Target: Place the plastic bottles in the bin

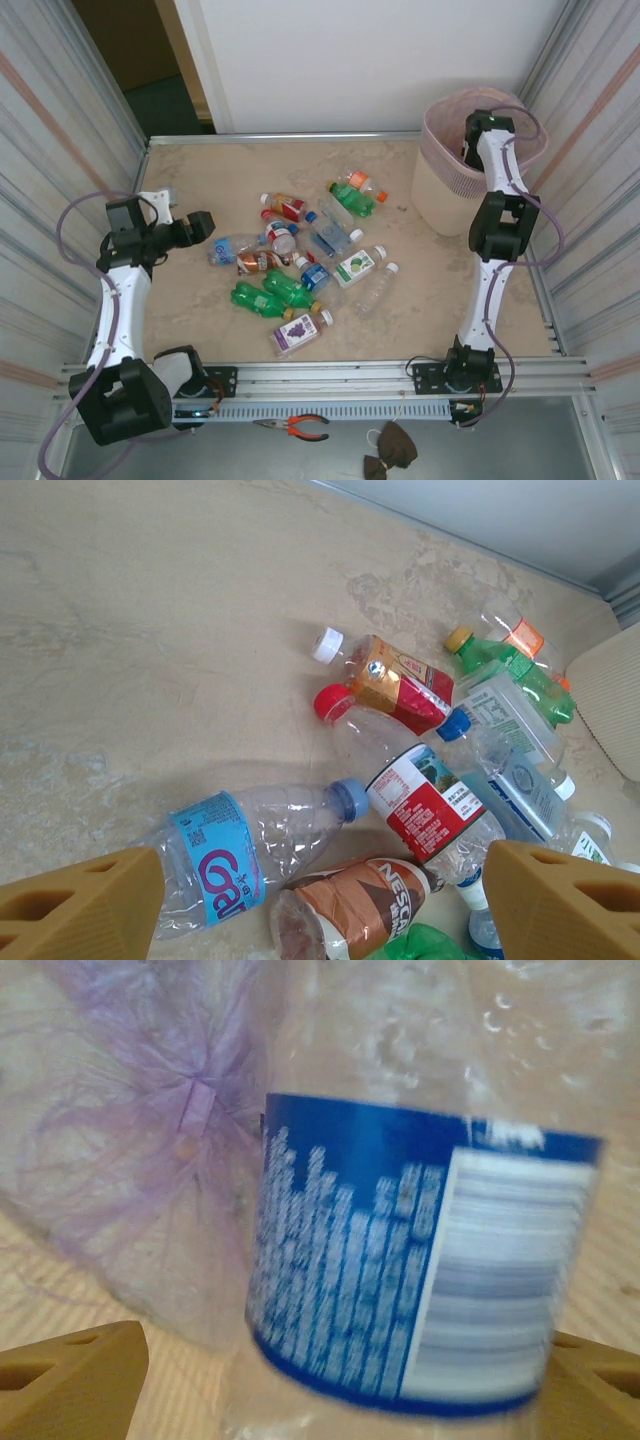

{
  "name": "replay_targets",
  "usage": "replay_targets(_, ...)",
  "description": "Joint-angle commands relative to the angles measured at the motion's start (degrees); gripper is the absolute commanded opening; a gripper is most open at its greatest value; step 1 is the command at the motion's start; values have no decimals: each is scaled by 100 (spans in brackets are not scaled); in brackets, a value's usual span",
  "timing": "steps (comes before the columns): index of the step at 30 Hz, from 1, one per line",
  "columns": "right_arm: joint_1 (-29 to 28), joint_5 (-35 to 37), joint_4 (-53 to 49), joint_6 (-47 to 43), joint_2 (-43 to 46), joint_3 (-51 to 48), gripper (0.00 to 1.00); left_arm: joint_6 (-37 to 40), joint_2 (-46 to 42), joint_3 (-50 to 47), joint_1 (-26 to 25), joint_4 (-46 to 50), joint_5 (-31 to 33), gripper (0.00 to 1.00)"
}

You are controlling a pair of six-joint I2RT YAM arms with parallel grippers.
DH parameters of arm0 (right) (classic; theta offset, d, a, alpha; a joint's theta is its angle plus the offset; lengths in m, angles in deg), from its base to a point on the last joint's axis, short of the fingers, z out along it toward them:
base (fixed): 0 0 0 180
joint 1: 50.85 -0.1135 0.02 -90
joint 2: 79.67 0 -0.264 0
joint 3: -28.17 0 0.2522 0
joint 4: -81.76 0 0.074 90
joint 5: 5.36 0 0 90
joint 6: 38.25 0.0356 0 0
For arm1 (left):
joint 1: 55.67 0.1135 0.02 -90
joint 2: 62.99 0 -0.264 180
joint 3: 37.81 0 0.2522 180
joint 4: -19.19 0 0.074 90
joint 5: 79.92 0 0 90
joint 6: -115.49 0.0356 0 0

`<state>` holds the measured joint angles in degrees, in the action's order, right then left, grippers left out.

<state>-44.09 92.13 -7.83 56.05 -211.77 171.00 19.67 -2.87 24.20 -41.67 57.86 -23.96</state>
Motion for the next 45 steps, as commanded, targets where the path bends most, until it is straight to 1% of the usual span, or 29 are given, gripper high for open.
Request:
replay_targets(1,-52,-29,-141,115,648,-14,90,73,8,141,-163,205,-3,83)
replay_targets(6,-124,-10,-202,159,1098,-20,91,142,61,205,-558,396,362,84)
replay_targets(9,-189,-26,-204,193,1337,-25,91,178,186,310,-870,650,697,83)
replay_targets(11,-235,-54,-213,217,1512,-23,91,13,291,396,-1114,872,1010,83)
replay_targets(14,-280,-46,-220,251,1731,-26,91,-530,370,435,-1382,1055,1384,82)
replay_targets(18,-314,-28,-221,282,1978,-37,92,-1581,356,318,-1647,837,1609,77)
replay_targets(19,-325,-28,-221,287,2040,-47,92,-1848,377,324,-1811,810,1822,77)
replay_targets(21,-350,-27,-206,291,2160,-66,91,-2104,456,441,-2163,836,2224,78)
replay_targets(24,-395,-63,-116,300,2367,-152,92,-2543,650,787,-2704,1140,3099,79)
replay_targets(28,-443,-72,48,333,2667,-292,91,-3354,1003,1258,-3235,1386,3646,78)
replay_targets(31,-469,-89,193,370,2880,-388,91,-3758,1342,1659,-3628,1557,3966,76)
replay_targets(37,-477,-28,657,456,3314,-686,92,-4362,2286,2509,-4200,2094,4282,76)
replay_targets(45,-597,-75,1046,561,3860,-752,92,-5110,3487,3389,-4567,2850,4430,77)
